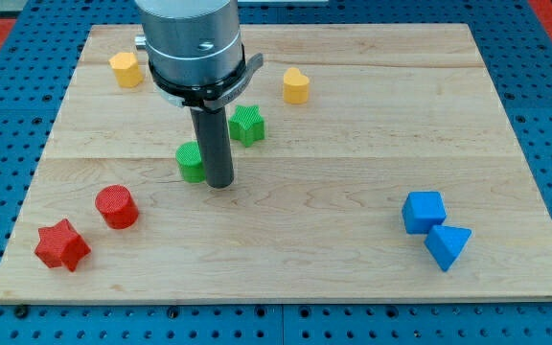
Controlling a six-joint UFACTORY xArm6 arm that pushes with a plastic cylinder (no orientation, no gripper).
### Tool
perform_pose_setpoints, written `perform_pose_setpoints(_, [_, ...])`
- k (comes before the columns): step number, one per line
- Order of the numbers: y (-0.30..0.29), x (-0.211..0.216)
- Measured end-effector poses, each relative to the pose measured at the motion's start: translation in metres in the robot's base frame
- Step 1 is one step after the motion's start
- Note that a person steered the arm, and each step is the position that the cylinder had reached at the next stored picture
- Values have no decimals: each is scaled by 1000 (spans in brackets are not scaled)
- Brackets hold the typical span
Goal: Point your arm towards yellow hexagon
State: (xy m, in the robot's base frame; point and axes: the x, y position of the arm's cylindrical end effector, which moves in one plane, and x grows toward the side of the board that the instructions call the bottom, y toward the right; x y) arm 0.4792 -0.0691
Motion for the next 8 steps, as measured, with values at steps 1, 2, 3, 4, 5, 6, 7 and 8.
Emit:
perform_pose_setpoints(1, [-1,-1])
perform_pose_setpoints(2, [-32,-1])
perform_pose_setpoints(3, [30,-1])
perform_pose_setpoints(4, [137,-59])
perform_pose_setpoints(5, [183,-163])
perform_pose_setpoints(6, [89,-232])
perform_pose_setpoints(7, [2,-253])
perform_pose_setpoints(8, [-46,-173])
